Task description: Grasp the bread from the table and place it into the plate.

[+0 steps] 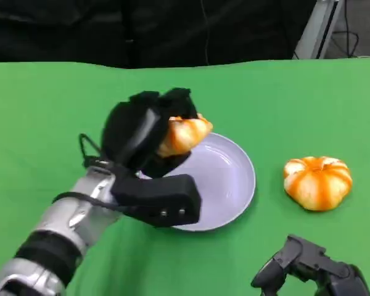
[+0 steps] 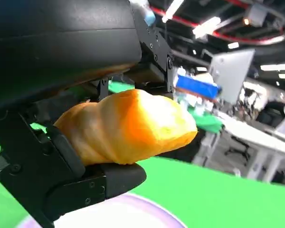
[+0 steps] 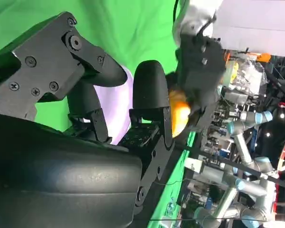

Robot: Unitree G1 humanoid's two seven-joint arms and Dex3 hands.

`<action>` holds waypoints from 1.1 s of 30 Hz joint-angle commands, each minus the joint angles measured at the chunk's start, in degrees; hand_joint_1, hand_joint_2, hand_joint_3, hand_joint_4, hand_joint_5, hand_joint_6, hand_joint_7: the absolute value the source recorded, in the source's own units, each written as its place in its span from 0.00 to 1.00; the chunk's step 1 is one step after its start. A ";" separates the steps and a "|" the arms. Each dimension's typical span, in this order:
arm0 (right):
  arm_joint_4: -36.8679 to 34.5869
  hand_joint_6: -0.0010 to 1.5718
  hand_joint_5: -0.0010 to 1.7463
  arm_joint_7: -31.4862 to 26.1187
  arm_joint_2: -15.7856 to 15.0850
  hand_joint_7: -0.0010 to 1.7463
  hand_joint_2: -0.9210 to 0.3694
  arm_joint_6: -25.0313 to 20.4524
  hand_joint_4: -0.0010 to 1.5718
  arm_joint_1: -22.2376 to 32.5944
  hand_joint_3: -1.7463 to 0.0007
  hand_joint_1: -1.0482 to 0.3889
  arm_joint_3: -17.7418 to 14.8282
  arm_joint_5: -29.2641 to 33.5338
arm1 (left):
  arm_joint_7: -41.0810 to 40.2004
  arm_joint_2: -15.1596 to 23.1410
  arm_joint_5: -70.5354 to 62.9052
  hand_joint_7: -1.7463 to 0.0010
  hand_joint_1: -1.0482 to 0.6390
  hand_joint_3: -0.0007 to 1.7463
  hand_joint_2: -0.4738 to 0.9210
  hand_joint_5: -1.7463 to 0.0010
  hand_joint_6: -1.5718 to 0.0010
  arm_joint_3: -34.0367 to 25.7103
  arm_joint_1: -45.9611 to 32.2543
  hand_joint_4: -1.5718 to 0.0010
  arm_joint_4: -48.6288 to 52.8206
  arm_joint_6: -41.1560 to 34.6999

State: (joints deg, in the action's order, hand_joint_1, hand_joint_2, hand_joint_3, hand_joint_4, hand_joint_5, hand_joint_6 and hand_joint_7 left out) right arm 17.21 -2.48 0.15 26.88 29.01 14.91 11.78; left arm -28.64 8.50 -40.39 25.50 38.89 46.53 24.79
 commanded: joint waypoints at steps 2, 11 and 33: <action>1.02 0.49 0.91 -0.60 0.12 0.75 0.41 0.19 0.45 0.28 0.29 0.65 0.00 0.06 | 2.81 -1.62 0.21 0.03 0.52 0.77 0.57 0.00 0.53 1.32 2.53 0.40 4.76 -1.28; 1.22 0.49 0.92 -0.68 0.17 0.76 0.42 -0.20 0.45 0.44 0.28 0.65 0.23 0.20 | 21.29 -1.40 0.81 0.92 0.29 0.16 0.97 0.81 0.90 3.50 3.15 0.96 2.99 -9.82; 1.36 0.49 0.92 -0.90 0.18 0.76 0.42 -0.76 0.44 0.17 0.29 0.66 0.28 0.16 | 41.04 7.65 9.87 1.00 0.14 0.18 1.00 1.00 1.00 -3.90 -10.92 1.00 -30.27 -18.74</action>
State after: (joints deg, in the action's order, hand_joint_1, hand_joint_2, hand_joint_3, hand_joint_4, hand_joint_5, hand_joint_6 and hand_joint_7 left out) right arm 17.57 -3.09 0.30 26.54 28.94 15.25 12.11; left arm 10.49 14.40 -32.67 23.89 30.52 21.58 7.32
